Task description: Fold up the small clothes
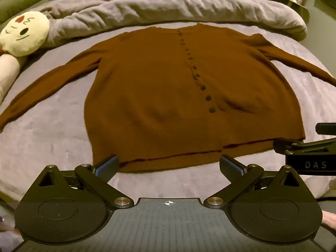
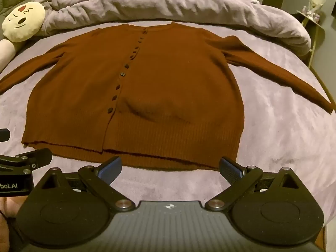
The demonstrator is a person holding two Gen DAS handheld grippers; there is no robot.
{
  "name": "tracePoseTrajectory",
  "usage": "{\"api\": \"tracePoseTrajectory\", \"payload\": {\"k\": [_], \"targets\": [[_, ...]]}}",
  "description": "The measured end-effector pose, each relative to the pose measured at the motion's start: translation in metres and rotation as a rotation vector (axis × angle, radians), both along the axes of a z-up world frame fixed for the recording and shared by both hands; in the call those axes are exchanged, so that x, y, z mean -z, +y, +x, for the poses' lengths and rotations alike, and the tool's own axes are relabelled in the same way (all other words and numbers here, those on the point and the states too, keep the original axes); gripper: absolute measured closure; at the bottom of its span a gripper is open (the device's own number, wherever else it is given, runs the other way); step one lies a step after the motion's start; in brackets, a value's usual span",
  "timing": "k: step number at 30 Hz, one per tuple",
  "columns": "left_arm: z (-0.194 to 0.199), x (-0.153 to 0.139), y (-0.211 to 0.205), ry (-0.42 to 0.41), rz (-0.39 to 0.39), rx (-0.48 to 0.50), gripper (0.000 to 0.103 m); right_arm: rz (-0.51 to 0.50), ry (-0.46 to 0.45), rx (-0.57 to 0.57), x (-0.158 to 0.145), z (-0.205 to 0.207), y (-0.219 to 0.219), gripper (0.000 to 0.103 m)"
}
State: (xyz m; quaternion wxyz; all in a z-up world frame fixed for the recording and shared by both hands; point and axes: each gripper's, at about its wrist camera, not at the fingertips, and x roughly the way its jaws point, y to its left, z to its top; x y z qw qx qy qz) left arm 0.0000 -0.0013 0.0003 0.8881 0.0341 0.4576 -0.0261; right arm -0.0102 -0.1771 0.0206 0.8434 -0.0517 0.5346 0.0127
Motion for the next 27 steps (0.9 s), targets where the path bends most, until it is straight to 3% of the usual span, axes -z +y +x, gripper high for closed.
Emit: {"api": "tracePoseTrajectory", "payload": {"k": [7, 27], "targets": [[0.004, 0.003, 0.002, 0.033, -0.019, -0.001, 0.0, 0.004, 0.013, 0.013, 0.001, 0.0, -0.002, 0.004], [0.0, 0.003, 0.006, 0.023, -0.038, -0.02, 0.0, 0.011, -0.001, 0.01, -0.003, 0.001, -0.002, 0.004]]}}
